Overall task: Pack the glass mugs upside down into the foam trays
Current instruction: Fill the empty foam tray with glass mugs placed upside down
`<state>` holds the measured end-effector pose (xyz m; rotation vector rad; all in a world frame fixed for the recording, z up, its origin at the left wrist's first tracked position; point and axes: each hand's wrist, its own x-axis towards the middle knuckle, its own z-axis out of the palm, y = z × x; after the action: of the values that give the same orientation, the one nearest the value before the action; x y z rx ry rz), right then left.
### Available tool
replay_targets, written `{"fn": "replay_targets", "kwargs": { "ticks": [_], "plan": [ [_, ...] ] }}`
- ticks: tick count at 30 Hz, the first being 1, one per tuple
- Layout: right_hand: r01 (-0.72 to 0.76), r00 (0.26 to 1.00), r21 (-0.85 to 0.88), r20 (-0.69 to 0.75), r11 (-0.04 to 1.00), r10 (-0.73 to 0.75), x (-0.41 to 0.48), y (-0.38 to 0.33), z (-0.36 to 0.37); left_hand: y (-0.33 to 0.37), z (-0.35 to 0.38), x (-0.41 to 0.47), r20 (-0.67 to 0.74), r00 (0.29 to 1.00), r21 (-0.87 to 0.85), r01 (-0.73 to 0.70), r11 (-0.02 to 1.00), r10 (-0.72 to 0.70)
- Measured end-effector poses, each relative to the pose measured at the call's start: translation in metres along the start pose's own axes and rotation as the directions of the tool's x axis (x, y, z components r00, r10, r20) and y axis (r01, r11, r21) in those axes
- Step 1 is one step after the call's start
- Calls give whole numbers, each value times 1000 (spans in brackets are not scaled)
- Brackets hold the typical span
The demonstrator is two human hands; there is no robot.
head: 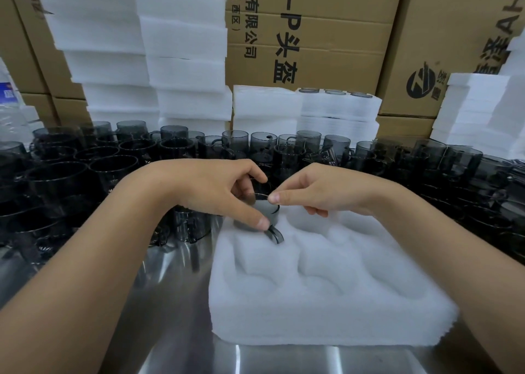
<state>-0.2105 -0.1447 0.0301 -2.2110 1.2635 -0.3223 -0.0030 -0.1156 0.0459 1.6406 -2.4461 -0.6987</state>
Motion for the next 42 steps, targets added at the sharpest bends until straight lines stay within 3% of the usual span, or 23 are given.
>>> {"fn": "replay_targets", "kwargs": {
  "ticks": [6, 13, 17, 22, 24, 26, 28, 29, 32, 35, 39, 42],
  "plan": [
    [64, 998, 13, -26, 998, -63, -2, 4, 3, -9, -4, -2, 71, 997, -114, -30, 993, 38],
    [108, 992, -48, -66, 993, -111, 2, 6, 10, -4, 0, 2, 93, 995, 87, 37, 996, -45],
    [128, 984, -39, -119, 991, -132, 0, 7, 12, -4, 1, 1, 133, 991, 83, 0, 997, -11],
    [160, 973, 28, -175, 987, -153, -12, 6, 12, -1, 1, 4, 21, 999, 40, -37, 999, 36],
    [205, 910, 98, -386, 974, -153, -12, 8, 10, -1, 3, 6, 3, 995, 10, -97, 995, 97],
    [242, 725, 145, -684, 959, -80, -10, 13, 1, 0, 7, 7, 22, 987, -32, -157, 987, 158],
    [200, 573, 99, -819, 975, -34, -8, 20, -10, 2, 12, 10, -32, 980, -66, -200, 978, 198],
    [128, 571, 47, -820, 991, -34, -8, 25, -13, 4, 15, 13, -98, 974, -73, -210, 975, 203],
    [-134, 717, -198, -695, 971, -42, -5, 41, -12, 11, 27, 21, -272, 935, -65, -254, 965, 228],
    [-235, 845, -387, -534, 892, -9, 0, 48, -7, 17, 41, 28, -331, 905, -37, -295, 955, 267],
    [-236, 837, -468, -543, 851, -67, 1, 49, -7, 20, 56, 35, -363, 888, 3, -303, 953, 283],
    [-201, 832, -449, -548, 871, -91, -1, 48, -6, 19, 56, 35, -418, 869, -101, -335, 937, 266]
  ]
}}
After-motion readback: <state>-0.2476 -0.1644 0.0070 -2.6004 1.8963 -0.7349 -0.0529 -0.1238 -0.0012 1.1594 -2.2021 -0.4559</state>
